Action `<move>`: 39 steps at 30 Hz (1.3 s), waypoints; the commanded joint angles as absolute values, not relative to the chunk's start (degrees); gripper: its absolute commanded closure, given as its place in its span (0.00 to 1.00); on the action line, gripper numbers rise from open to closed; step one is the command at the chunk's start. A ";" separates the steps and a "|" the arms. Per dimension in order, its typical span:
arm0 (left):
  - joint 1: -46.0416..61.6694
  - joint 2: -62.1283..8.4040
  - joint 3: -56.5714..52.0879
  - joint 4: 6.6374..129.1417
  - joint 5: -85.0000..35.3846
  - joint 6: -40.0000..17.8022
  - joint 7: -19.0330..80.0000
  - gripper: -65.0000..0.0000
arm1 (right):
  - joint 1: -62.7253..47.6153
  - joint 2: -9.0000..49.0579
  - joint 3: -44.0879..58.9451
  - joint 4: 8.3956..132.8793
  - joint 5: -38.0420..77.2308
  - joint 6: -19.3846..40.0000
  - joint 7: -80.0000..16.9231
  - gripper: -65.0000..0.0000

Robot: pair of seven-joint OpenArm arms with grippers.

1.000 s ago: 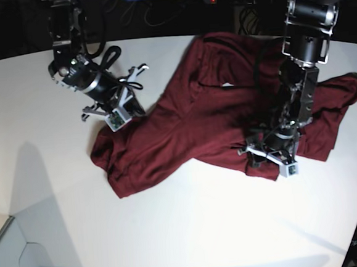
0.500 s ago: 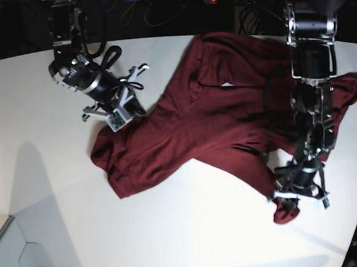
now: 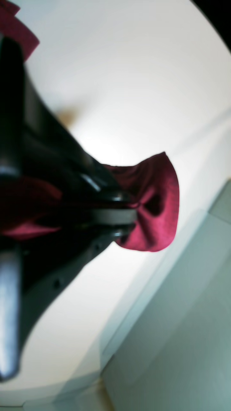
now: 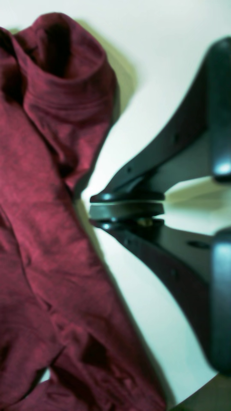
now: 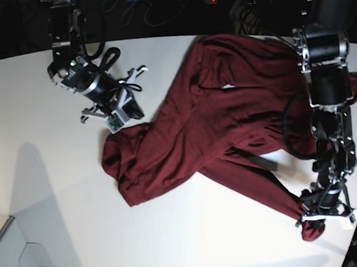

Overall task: Layout the t-shirt on the table in an organized manner, then fold the t-shirt properly
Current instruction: 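Drag the bunched fabric with the left gripper away from the right gripper, then release the right gripper and regrasp the shirt edge nearby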

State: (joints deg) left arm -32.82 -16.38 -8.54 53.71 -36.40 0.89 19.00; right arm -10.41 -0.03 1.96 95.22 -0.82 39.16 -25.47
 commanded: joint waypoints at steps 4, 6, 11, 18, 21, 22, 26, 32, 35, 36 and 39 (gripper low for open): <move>-37.14 -18.95 -8.75 46.99 -36.88 0.13 15.96 1.00 | -9.89 -0.13 1.80 96.13 0.22 39.60 -24.13 1.00; -37.05 -19.82 -8.75 45.23 -36.88 0.13 12.88 1.00 | -9.45 -0.13 1.80 96.13 0.22 39.60 -24.04 1.00; -34.51 -21.49 -8.66 42.86 -36.88 0.13 9.54 1.00 | -5.67 0.22 2.24 96.13 0.13 39.60 -24.31 1.00; -32.57 -22.46 -8.75 40.48 -36.88 0.13 9.45 0.99 | 3.82 2.07 2.24 94.11 0.13 39.52 -32.31 0.91; -32.48 -22.46 -8.57 39.43 -36.88 0.13 9.54 0.99 | 9.45 2.07 2.24 89.27 0.13 39.43 -34.42 0.77; -32.22 -22.46 -8.57 38.90 -36.88 0.13 9.54 0.99 | 11.12 2.07 2.24 87.43 0.13 39.43 -34.51 0.72; -32.22 -22.46 -8.48 37.14 -36.88 0.13 9.54 0.99 | 19.03 2.33 2.15 77.93 0.13 39.43 -34.15 0.54; -31.78 -22.46 -8.48 36.09 -36.88 0.13 9.63 1.00 | 29.93 2.59 2.24 62.11 0.13 39.25 -33.45 0.40; -31.43 -22.46 -8.48 36.26 -36.88 0.13 9.71 1.00 | 33.10 2.59 2.24 55.69 0.13 39.25 -28.44 0.38; -31.43 -22.46 -8.48 36.26 -36.88 0.13 9.80 1.00 | 33.89 2.77 2.24 53.76 0.13 39.25 -26.33 0.38; -30.46 -22.46 -8.48 36.35 -36.88 0.13 9.63 1.00 | 35.30 2.95 2.24 48.57 0.13 39.25 -21.41 0.39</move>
State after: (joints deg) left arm -29.06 -21.61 -8.38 35.24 -36.69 0.40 10.81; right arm 33.12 2.66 2.20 47.70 -1.04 39.16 -23.18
